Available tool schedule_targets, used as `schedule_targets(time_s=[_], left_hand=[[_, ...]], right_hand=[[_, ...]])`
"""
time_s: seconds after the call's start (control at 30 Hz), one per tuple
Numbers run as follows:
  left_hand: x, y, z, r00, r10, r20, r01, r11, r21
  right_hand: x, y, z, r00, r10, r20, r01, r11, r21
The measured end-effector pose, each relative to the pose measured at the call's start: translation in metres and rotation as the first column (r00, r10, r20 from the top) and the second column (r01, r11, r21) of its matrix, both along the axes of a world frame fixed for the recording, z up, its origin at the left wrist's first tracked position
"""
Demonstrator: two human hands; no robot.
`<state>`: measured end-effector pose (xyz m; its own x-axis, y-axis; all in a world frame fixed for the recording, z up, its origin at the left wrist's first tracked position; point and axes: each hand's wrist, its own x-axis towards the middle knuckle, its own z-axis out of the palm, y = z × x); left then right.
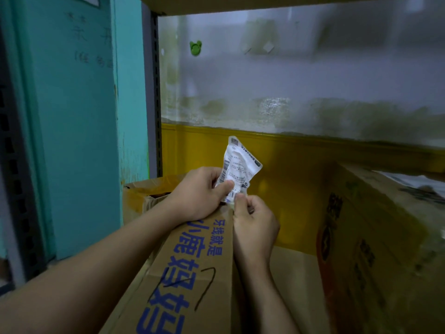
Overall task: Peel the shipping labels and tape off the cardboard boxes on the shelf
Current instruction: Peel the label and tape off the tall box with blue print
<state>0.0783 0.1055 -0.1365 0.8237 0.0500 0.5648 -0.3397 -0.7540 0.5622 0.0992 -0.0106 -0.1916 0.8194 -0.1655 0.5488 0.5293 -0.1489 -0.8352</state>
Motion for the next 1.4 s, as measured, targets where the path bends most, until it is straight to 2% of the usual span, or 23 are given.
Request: schedule_targets(time_s=[0.87, 1.4], left_hand=[[0.0029, 0.0009, -0.0027, 0.988, 0.129, 0.089, -0.127, 0.992, -0.025], [-0.0022, -0.0032, -0.0003, 0.97, 0.197, 0.142, -0.203, 0.979, 0.029]], right_hand=[[-0.0044, 0.0007, -0.0024, 0.997, -0.077, 0.029, 0.076, 0.997, 0.016], [-0.0073, -0.0009, -0.0024, 0.995, -0.087, 0.039, 0.086, 0.996, 0.03]])
